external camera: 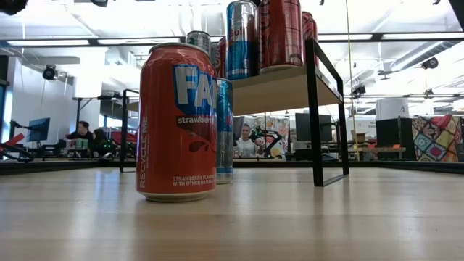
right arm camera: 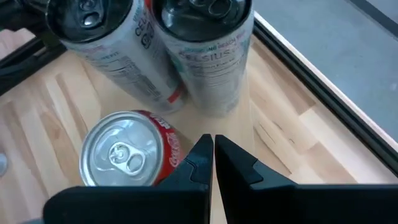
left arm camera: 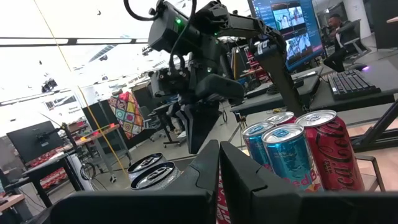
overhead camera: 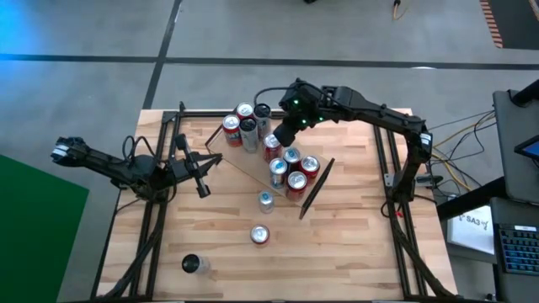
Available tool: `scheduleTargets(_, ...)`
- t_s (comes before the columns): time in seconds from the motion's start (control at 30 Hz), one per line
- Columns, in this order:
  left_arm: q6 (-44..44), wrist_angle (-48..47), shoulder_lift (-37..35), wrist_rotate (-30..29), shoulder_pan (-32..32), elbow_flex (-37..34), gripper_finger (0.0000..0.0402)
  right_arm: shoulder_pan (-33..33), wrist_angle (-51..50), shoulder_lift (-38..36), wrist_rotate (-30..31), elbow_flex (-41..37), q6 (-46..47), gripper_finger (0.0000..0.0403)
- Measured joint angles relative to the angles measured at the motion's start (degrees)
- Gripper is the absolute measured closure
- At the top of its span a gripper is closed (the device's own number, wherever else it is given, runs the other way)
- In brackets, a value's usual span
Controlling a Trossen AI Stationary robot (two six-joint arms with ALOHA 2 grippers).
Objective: Place canned beverage on shelf
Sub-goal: Adjust the red/white soda can on the shelf
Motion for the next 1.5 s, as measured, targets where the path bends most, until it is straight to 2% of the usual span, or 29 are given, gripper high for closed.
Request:
scheduleTargets(0.2, 0.0, 0.0, 0.0, 0.0, 0.0, 0.0, 0.0402, 0.7, 0.0, 0.1, -2.5, -0.1, 0.5, 0.0394)
scheduleTargets(0.7, 0.0, 0.0, 0.0, 0.0, 0.0, 0.0, 0.0402, 2.7, 0.6, 0.1, -2.6, -0.2, 0.6, 0.0394)
scheduleTargets(1.0, 0.0, 0.0, 0.0, 0.0, 0.0, 0.0, 0.0402, 1.7, 1.6, 1.1, 1.2, -0.2, 0.6, 0.0394)
scheduleTargets(1.23, 0.0, 0.0, 0.0, 0.0, 0.0, 0.0, 0.0402, 2.2, 2.3, 2.5, -3.0, -0.2, 0.6, 0.0394)
scheduleTargets(1.5, 0.0, 0.0, 0.0, 0.0, 0.0, 0.0, 0.0402, 2.2, 2.3, 2.5, -3.1, -0.2, 0.5, 0.0394)
